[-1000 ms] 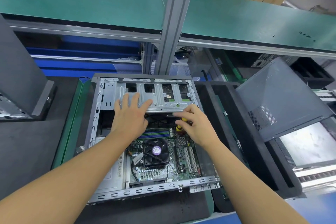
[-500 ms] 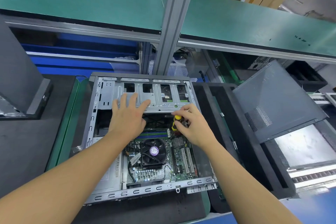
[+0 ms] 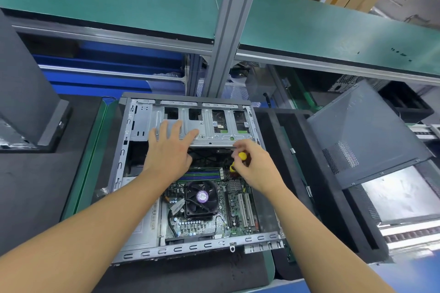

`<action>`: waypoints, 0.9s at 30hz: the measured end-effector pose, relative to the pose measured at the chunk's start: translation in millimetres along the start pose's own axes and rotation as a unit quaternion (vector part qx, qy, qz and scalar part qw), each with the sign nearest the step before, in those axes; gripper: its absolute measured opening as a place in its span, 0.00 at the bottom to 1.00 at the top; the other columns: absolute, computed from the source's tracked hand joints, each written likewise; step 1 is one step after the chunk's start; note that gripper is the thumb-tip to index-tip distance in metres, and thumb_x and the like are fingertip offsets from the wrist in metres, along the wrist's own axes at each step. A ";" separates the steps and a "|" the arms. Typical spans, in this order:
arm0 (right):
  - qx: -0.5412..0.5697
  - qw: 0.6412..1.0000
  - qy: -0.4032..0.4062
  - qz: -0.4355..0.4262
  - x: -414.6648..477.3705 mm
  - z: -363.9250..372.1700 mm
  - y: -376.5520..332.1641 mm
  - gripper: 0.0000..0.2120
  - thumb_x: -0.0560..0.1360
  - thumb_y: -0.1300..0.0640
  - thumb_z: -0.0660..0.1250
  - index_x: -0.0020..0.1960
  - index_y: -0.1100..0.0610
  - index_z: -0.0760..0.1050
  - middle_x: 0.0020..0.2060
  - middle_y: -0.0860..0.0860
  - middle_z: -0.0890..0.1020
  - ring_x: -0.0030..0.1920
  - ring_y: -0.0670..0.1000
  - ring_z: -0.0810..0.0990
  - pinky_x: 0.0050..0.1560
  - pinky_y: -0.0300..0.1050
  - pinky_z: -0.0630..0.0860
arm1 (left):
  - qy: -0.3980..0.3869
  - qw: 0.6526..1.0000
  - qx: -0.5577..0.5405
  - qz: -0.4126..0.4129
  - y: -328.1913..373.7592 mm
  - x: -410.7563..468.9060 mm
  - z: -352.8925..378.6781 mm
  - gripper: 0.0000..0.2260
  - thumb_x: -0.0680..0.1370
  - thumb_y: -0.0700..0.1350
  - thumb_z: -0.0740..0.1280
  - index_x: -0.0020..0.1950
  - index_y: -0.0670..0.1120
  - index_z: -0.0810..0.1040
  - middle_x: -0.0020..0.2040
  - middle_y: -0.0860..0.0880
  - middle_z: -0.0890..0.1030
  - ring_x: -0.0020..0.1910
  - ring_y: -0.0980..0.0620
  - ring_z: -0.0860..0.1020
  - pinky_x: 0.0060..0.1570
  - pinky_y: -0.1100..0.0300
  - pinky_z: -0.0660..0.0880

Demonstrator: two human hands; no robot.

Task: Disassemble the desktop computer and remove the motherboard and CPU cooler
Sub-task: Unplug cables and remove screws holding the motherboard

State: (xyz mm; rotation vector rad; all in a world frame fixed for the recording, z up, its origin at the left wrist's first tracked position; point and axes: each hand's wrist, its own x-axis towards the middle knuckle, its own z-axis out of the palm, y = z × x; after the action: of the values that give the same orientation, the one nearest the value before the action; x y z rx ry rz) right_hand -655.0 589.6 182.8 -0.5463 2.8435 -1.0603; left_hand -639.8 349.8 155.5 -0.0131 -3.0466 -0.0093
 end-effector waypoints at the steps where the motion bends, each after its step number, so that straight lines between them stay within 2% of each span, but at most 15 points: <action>1: -0.010 1.000 -0.007 0.001 -0.1 0.6 -0.5 0.11 0.77 0.59 0.65 0.56 0.46 0.74 0.47 0.38 0.77 0.49 0.41 0.75 0.51 0.38 0.73 | 0.000 1.000 0.001 0.000 0.0 -0.3 -0.1 0.28 0.76 0.53 0.63 0.74 0.61 0.58 0.76 0.45 0.59 0.73 0.38 0.56 0.69 0.39 0.58; 5: -0.035 0.999 -0.008 -0.021 0.8 0.9 -0.5 0.12 0.75 0.63 0.64 0.54 0.49 0.73 0.50 0.43 0.75 0.49 0.45 0.75 0.48 0.42 0.75 | 0.001 1.000 0.001 -0.001 0.1 0.2 0.5 0.28 0.76 0.53 0.63 0.74 0.61 0.57 0.76 0.45 0.59 0.74 0.37 0.56 0.69 0.39 0.57; 9: -0.063 0.997 -0.009 -0.052 0.2 1.9 -0.2 0.12 0.76 0.63 0.62 0.55 0.53 0.78 0.51 0.44 0.75 0.50 0.47 0.74 0.50 0.45 0.75 | -0.001 1.000 0.002 -0.001 -0.1 0.3 1.8 0.28 0.76 0.53 0.62 0.74 0.61 0.57 0.77 0.45 0.58 0.74 0.37 0.55 0.70 0.39 0.57; 12: -0.070 0.996 -0.005 -0.057 0.0 0.9 -0.7 0.14 0.78 0.62 0.63 0.59 0.52 0.80 0.51 0.46 0.76 0.52 0.48 0.74 0.55 0.44 0.74 | -0.001 1.000 0.005 -0.002 -0.4 0.3 2.3 0.28 0.76 0.54 0.63 0.74 0.61 0.57 0.77 0.45 0.59 0.74 0.37 0.56 0.70 0.39 0.57; 14: -0.049 0.997 -0.016 -0.051 -0.8 0.8 -1.3 0.13 0.79 0.60 0.63 0.59 0.51 0.80 0.51 0.44 0.75 0.46 0.45 0.75 0.51 0.46 0.76 | 0.002 1.000 0.008 -0.002 -0.5 0.3 2.4 0.28 0.76 0.54 0.63 0.74 0.61 0.58 0.76 0.45 0.59 0.74 0.37 0.56 0.69 0.39 0.58; 16: -0.040 0.998 -0.015 -0.051 -1.5 1.2 -2.0 0.08 0.79 0.56 0.65 0.56 0.50 0.81 0.51 0.42 0.74 0.43 0.43 0.75 0.48 0.45 0.77 | 0.003 1.000 0.010 -0.001 -0.5 0.4 2.2 0.28 0.75 0.54 0.63 0.74 0.61 0.59 0.76 0.45 0.60 0.73 0.38 0.57 0.69 0.40 0.58; 18: -0.041 0.998 -0.006 -0.054 -1.4 1.2 -1.7 0.06 0.79 0.52 0.68 0.52 0.51 0.82 0.51 0.43 0.73 0.45 0.43 0.75 0.49 0.43 0.76 | 0.005 1.000 0.013 -0.001 -0.3 0.4 2.3 0.28 0.75 0.54 0.64 0.74 0.60 0.59 0.76 0.45 0.60 0.73 0.37 0.57 0.68 0.39 0.58; 20: -0.041 0.997 0.008 -0.062 -1.3 1.0 -1.1 0.06 0.79 0.53 0.69 0.51 0.54 0.82 0.49 0.45 0.73 0.45 0.45 0.74 0.49 0.42 0.75 | 0.007 1.000 0.012 -0.001 -0.4 0.5 2.9 0.28 0.75 0.54 0.64 0.74 0.60 0.59 0.75 0.45 0.61 0.73 0.37 0.57 0.68 0.39 0.58; 22: -0.047 0.996 0.018 -0.070 -1.7 0.7 -0.6 0.08 0.79 0.56 0.68 0.56 0.54 0.82 0.49 0.46 0.75 0.45 0.44 0.74 0.50 0.40 0.74 | 0.005 1.000 0.011 0.000 -0.2 0.8 3.2 0.28 0.75 0.54 0.64 0.74 0.60 0.59 0.76 0.45 0.60 0.73 0.37 0.57 0.69 0.40 0.58; 25: -0.023 0.999 0.007 -0.039 -1.6 0.6 -0.4 0.18 0.79 0.59 0.66 0.67 0.50 0.74 0.51 0.42 0.77 0.43 0.39 0.73 0.50 0.38 0.73 | 0.001 1.000 0.012 -0.002 -0.3 0.9 3.3 0.28 0.76 0.54 0.64 0.74 0.61 0.57 0.76 0.45 0.60 0.74 0.38 0.56 0.69 0.40 0.58; 27: -0.008 1.000 -0.005 -0.002 -1.1 1.1 0.2 0.17 0.77 0.60 0.64 0.65 0.48 0.74 0.50 0.40 0.77 0.41 0.39 0.74 0.47 0.36 0.72 | 0.002 1.000 0.012 -0.003 -0.4 0.6 3.3 0.28 0.76 0.54 0.64 0.74 0.61 0.57 0.76 0.45 0.59 0.74 0.38 0.56 0.69 0.40 0.58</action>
State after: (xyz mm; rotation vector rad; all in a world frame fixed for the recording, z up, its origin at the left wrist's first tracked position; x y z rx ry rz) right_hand -653.9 589.4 181.8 -0.5586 2.8461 -1.0326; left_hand -640.8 349.4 152.3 -0.0018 -3.0428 0.0282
